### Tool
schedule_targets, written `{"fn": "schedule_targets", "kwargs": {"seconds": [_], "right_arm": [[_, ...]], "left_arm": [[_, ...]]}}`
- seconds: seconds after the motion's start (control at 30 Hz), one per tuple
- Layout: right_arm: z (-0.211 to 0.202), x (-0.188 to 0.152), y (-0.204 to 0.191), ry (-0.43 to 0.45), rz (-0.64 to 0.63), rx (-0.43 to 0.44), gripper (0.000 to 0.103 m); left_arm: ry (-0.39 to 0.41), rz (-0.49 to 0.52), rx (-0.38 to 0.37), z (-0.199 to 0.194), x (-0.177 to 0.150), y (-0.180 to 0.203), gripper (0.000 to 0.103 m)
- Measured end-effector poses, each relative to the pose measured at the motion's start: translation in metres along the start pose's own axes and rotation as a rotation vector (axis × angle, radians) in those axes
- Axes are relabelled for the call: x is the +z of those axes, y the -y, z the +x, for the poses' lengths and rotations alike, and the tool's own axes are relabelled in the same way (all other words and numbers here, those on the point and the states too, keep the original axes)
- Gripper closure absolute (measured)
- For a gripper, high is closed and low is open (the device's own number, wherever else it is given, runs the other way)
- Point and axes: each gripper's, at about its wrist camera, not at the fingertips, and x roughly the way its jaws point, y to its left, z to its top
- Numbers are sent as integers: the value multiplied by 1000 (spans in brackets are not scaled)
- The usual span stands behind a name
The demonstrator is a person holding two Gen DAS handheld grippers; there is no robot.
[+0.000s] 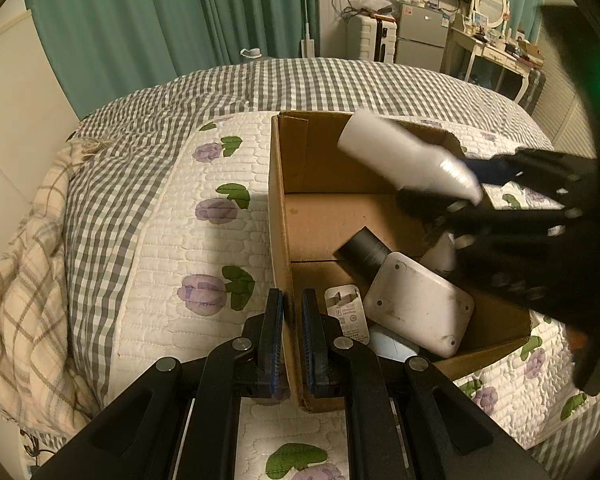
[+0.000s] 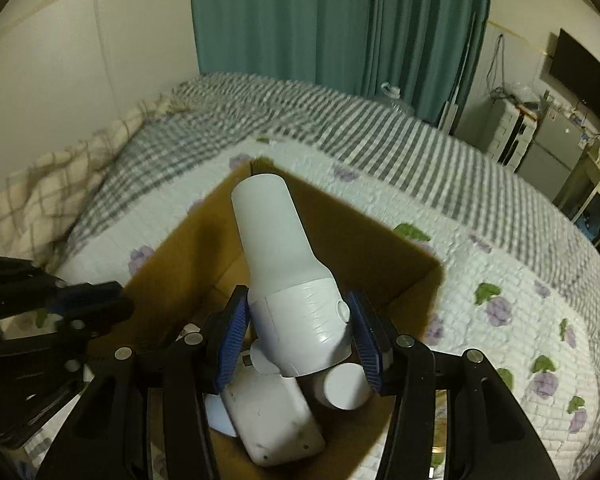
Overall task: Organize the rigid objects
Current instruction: 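Carry the white bottle with the right tool and release it into the box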
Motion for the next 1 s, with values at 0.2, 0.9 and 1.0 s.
{"fn": "schedule_targets", "kwargs": {"seconds": [0.2,0.9,1.0], "right_arm": [[27,-4,-3,-53,-12,-20,53],[34,-9,0,-62,-21,-50,32],[20,-6,4,-43,-13,-62,32]], "left_arm": [[3,1,-6,0,0,-1,95],[1,-5,-5,-1,0,-3,95],[-2,-7,-5,-1,0,-4,95]]}}
